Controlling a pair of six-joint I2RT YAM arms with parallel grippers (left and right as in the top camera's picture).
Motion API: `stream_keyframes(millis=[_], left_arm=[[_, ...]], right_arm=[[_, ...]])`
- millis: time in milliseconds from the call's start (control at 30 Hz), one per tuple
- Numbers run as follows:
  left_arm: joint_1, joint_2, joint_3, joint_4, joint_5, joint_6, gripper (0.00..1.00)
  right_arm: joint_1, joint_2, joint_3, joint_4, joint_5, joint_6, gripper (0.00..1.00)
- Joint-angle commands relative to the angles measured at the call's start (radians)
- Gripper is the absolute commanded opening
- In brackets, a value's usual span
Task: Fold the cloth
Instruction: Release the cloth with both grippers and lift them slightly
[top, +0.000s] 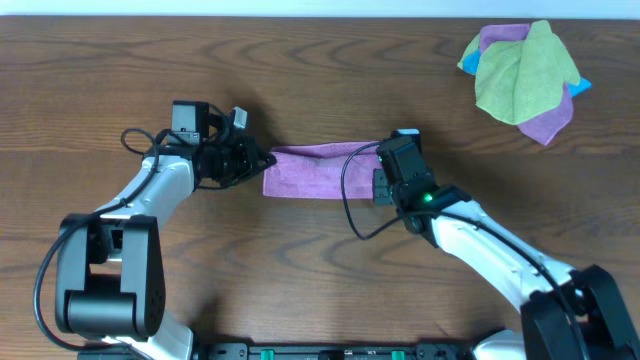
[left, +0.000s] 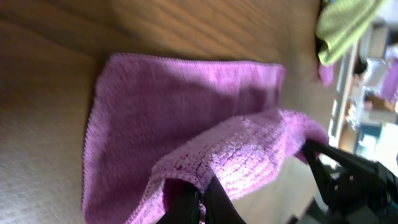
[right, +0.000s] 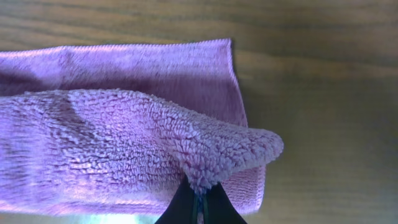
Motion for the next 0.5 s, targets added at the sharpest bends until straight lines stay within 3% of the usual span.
stream_keyframes(millis=[0,467], left_arm=[[-0.004,-0.010,0.001,0.027,-0.114,-0.064,0.06],[-0.022,0.062,0.001,0.177,-0.188,-0.157,0.06]], right_arm=[[-0.021,0.025,0.000,0.037,0.023,-0.038,0.02],[-0.072,0.091,0.003,0.167,0.022,-0.061,0.01]])
